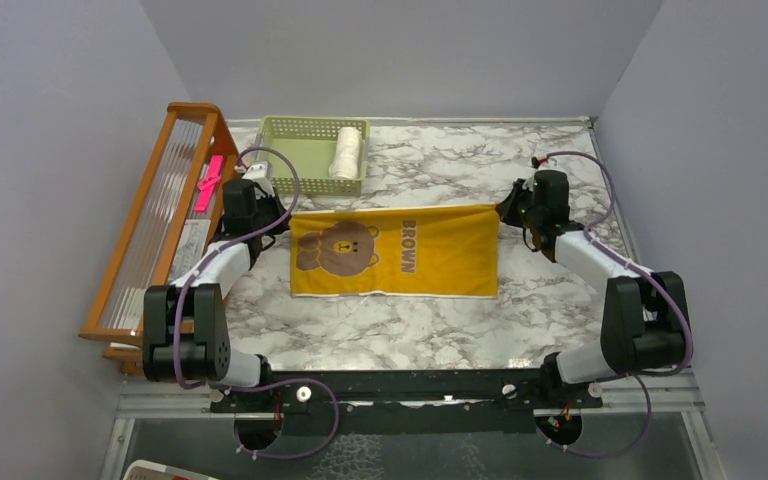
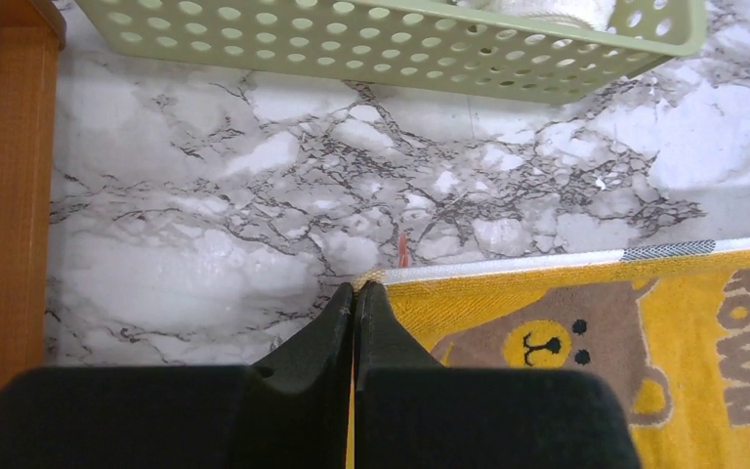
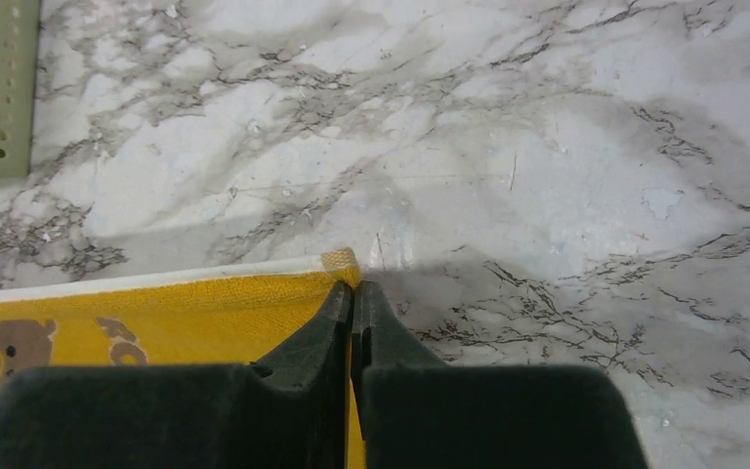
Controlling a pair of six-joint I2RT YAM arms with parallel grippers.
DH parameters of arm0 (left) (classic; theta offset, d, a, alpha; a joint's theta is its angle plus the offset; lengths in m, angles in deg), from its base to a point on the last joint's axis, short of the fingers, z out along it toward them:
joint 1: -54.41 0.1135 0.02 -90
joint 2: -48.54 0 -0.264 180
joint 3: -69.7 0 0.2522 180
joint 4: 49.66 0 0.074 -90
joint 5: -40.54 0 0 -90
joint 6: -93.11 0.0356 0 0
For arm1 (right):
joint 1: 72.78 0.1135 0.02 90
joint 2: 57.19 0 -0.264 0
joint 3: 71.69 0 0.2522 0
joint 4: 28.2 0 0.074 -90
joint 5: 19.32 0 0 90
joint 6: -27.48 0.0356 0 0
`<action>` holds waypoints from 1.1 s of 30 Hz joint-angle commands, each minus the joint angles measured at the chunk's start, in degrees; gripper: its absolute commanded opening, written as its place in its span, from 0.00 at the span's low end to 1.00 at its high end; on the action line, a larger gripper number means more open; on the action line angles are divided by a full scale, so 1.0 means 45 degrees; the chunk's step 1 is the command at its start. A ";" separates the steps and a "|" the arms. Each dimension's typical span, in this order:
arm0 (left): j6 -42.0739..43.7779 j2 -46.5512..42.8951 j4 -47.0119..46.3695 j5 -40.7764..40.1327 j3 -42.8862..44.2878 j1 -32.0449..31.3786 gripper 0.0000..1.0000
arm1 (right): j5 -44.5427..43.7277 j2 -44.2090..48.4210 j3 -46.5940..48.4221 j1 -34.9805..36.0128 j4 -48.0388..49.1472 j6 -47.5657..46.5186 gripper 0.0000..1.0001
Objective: Roll the towels
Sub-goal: Fold the towel at the center of the board.
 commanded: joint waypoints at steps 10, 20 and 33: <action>-0.1747 -0.3579 0.0505 -0.1274 -0.2345 0.0327 0.00 | -0.0626 0.3420 -0.2512 -0.0333 0.0841 0.0450 0.01; -0.4849 -0.5589 0.1166 -0.1756 -0.4457 0.0328 0.00 | -0.0852 0.6111 -0.4346 -0.0332 -0.0191 0.2035 0.01; -0.6252 -0.7642 0.3053 -0.2659 -0.5041 0.0332 0.35 | -0.0748 0.9072 -0.5640 -0.0350 -0.2594 0.3208 0.58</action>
